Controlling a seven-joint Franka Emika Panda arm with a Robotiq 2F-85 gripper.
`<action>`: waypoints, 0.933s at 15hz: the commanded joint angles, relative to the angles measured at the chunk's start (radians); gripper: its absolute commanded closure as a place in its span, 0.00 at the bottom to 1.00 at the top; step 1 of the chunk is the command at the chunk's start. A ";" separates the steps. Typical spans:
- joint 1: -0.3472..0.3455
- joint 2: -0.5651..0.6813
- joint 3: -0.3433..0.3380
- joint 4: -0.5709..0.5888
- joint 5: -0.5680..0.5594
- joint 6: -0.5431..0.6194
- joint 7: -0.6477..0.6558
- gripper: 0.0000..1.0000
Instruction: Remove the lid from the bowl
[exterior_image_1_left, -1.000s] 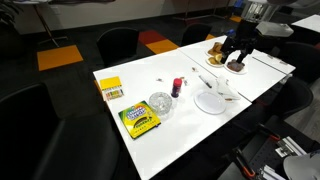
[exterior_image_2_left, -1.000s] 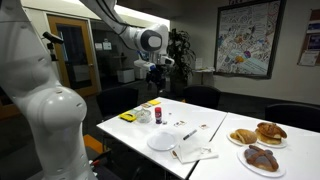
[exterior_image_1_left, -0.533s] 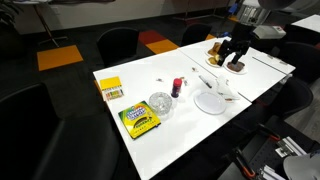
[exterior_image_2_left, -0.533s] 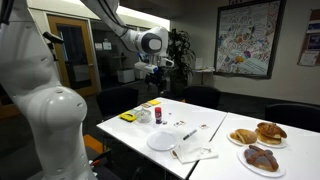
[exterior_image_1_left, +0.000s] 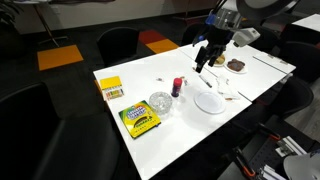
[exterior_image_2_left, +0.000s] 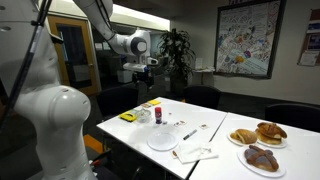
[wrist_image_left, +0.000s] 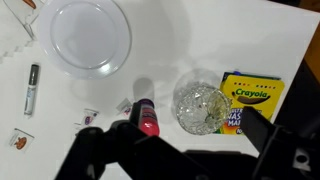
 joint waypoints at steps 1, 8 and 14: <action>0.021 0.127 0.043 0.101 -0.082 0.031 0.034 0.00; 0.029 0.135 0.047 0.105 -0.108 0.020 0.048 0.00; 0.023 0.202 0.044 0.131 -0.054 0.039 -0.026 0.00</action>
